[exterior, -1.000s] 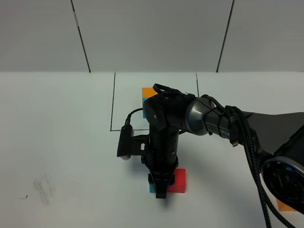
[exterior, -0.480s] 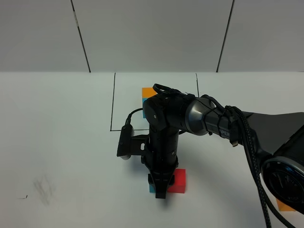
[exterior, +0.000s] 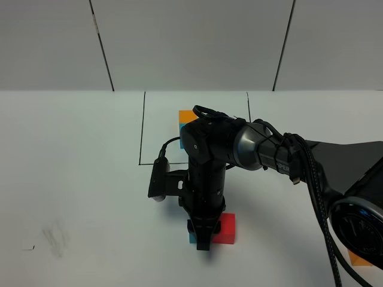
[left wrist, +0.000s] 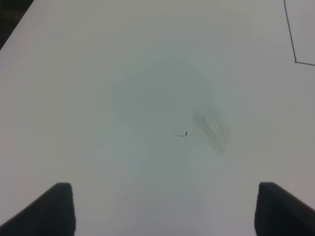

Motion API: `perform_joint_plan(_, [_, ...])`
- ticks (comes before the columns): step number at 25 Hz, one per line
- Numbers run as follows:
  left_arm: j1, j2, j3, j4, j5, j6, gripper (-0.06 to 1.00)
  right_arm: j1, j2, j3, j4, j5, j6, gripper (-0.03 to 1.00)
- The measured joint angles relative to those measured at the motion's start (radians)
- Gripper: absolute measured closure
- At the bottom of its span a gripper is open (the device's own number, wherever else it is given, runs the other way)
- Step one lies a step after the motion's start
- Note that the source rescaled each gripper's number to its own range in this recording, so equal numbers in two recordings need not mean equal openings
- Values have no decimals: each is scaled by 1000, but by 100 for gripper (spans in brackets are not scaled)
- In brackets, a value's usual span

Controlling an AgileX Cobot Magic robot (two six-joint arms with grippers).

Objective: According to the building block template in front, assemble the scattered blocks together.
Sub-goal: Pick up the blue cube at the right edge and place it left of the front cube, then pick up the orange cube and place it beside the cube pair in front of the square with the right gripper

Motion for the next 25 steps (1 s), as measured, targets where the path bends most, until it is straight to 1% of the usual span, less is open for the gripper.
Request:
perform_joint_plan(1, [0, 0, 0, 0, 0, 0, 13, 0, 0, 0, 0, 6, 0, 88])
perform_joint_plan(2, [0, 0, 0, 0, 0, 0, 13, 0, 0, 0, 0, 10, 3, 81])
perform_joint_plan(4, [0, 0, 0, 0, 0, 0, 13, 0, 0, 0, 0, 11, 9, 64])
perform_joint_plan(7, [0, 0, 0, 0, 0, 0, 13, 0, 0, 0, 0, 9, 21, 31])
perform_joint_plan(10, [0, 0, 0, 0, 0, 0, 13, 0, -1, 0, 0, 4, 32, 7])
perform_joint_plan(11, [0, 0, 0, 0, 0, 0, 13, 0, -1, 0, 0, 4, 35, 3])
perform_joint_plan(14, [0, 0, 0, 0, 0, 0, 13, 0, -3, 0, 0, 3, 45, -3])
perform_joint_plan(17, [0, 0, 0, 0, 0, 0, 13, 0, -16, 0, -1, 2, 47, -3])
perform_joint_plan(21, [0, 0, 0, 0, 0, 0, 13, 0, -94, 0, -4, 5, 62, -3])
perform_joint_plan(25, [0, 0, 0, 0, 0, 0, 13, 0, -211, 0, -9, 24, 125, -3])
